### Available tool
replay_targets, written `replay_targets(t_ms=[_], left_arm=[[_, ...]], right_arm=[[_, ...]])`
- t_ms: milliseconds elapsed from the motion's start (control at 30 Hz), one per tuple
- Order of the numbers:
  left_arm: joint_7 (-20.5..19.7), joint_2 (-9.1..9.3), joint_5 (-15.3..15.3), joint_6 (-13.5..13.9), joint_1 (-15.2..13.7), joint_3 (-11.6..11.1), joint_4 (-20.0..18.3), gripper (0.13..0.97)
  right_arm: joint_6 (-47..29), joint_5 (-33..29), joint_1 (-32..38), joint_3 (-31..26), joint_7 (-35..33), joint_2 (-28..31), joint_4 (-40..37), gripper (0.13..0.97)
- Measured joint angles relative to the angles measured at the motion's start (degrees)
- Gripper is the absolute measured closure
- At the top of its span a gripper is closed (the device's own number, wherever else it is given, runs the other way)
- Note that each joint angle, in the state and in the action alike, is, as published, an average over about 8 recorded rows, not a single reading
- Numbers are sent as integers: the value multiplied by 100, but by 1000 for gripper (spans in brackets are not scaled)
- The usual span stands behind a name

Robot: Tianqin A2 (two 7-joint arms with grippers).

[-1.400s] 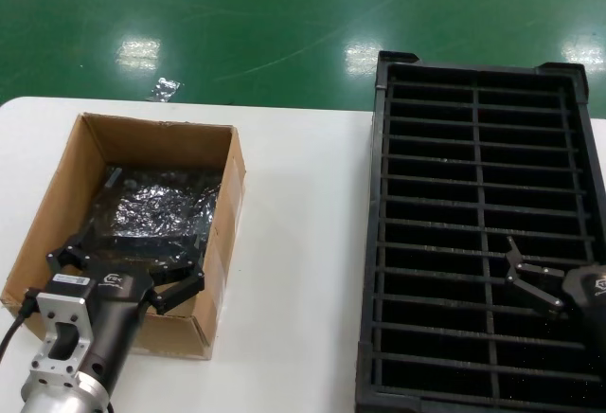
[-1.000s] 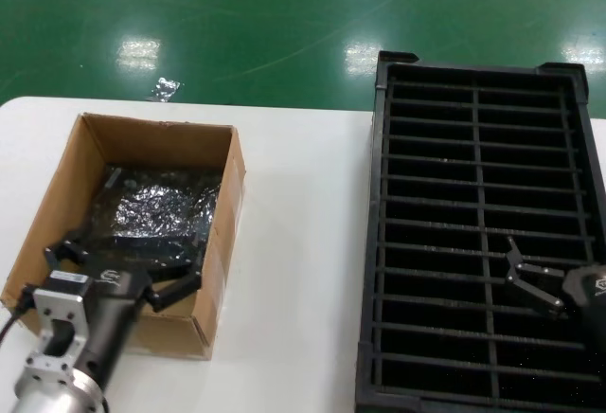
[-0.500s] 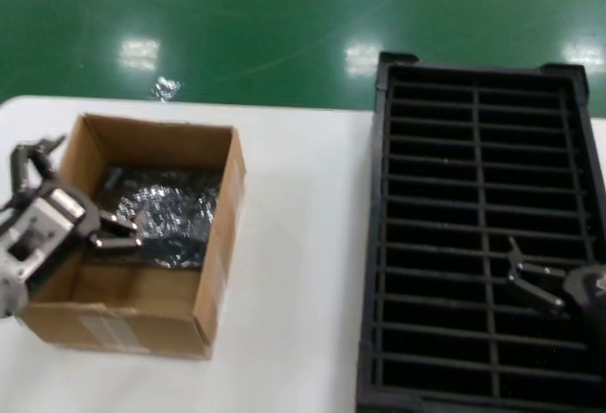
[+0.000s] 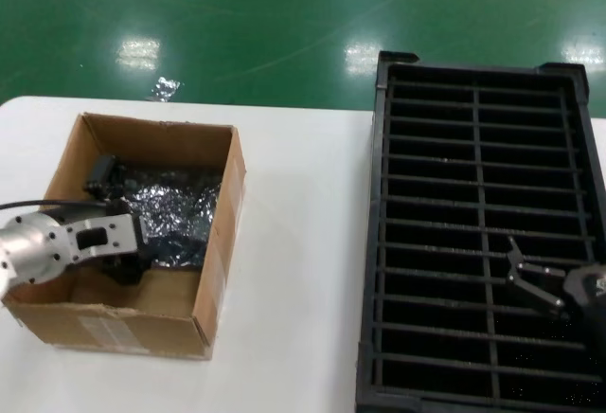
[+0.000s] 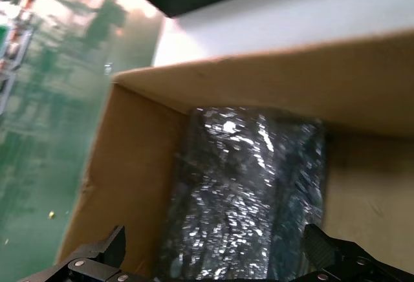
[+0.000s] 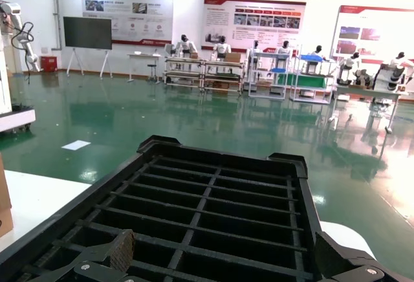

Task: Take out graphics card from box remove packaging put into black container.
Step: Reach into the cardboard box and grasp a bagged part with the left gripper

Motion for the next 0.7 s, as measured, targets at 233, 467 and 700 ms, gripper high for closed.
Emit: replay_targets(t_ms=[233,467,700], left_arm=[[418,167,271,10,-336,308,508,141],[834,280,158,-280,-389,332,802,188],[1217,345,-24,-596,-351,298,951,267]], right_arm=[[0,0,0,0,0,0,0,129],[0,0,0,0,0,0,0,129],[0,0,0,0,0,0,0,129]])
